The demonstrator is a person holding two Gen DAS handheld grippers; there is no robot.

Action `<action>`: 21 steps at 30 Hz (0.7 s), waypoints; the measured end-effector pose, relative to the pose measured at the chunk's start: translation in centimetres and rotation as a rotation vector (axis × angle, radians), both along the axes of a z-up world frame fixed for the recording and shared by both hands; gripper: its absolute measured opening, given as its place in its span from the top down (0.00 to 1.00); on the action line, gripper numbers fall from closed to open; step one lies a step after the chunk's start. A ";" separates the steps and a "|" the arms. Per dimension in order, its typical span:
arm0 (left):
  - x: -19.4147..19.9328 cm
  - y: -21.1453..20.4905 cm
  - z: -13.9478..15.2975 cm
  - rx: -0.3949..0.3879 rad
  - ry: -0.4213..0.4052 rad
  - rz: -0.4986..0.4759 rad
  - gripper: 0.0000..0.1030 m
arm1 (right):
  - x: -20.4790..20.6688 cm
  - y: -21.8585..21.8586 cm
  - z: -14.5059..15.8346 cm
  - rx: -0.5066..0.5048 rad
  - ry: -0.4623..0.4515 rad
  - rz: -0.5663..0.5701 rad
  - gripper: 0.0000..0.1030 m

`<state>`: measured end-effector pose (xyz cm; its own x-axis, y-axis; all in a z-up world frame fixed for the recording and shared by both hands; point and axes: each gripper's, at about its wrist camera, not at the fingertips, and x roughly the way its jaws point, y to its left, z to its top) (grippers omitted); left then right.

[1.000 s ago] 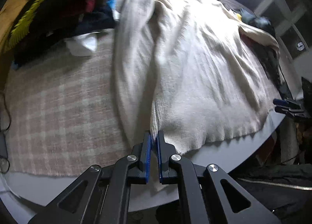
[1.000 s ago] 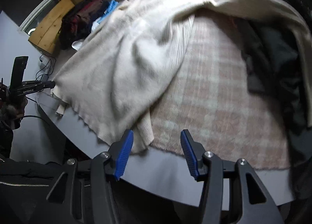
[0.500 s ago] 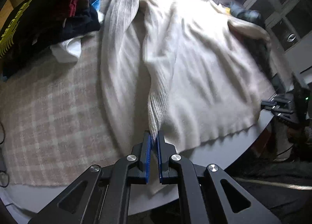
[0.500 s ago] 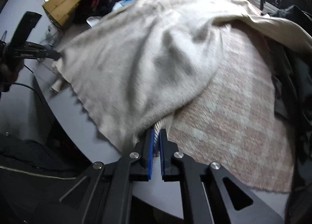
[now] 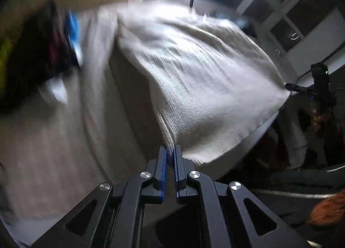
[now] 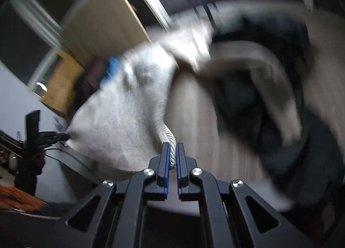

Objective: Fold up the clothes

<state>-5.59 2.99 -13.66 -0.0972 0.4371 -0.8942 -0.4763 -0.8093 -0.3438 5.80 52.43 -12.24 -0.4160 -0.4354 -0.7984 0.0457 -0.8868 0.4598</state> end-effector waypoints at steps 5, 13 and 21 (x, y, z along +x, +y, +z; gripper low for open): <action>0.3 0.4 -5.5 -0.062 -0.116 0.008 0.95 | -0.5 -1.6 -7.4 0.018 -0.157 0.033 0.95; -2.1 -1.8 -1.8 -0.162 -0.056 0.002 0.86 | -6.1 -1.6 -1.4 0.133 -0.069 0.131 0.66; -20.4 4.3 1.9 -0.243 0.295 0.009 0.70 | -27.2 -5.1 1.2 0.321 0.179 0.242 0.52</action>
<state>-25.97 7.25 -11.74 -0.3689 0.2135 -0.9046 -0.5186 -0.8549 0.0097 -21.35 47.34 -11.05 -0.4769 -0.2787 -0.8336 0.3233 -0.9375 0.1285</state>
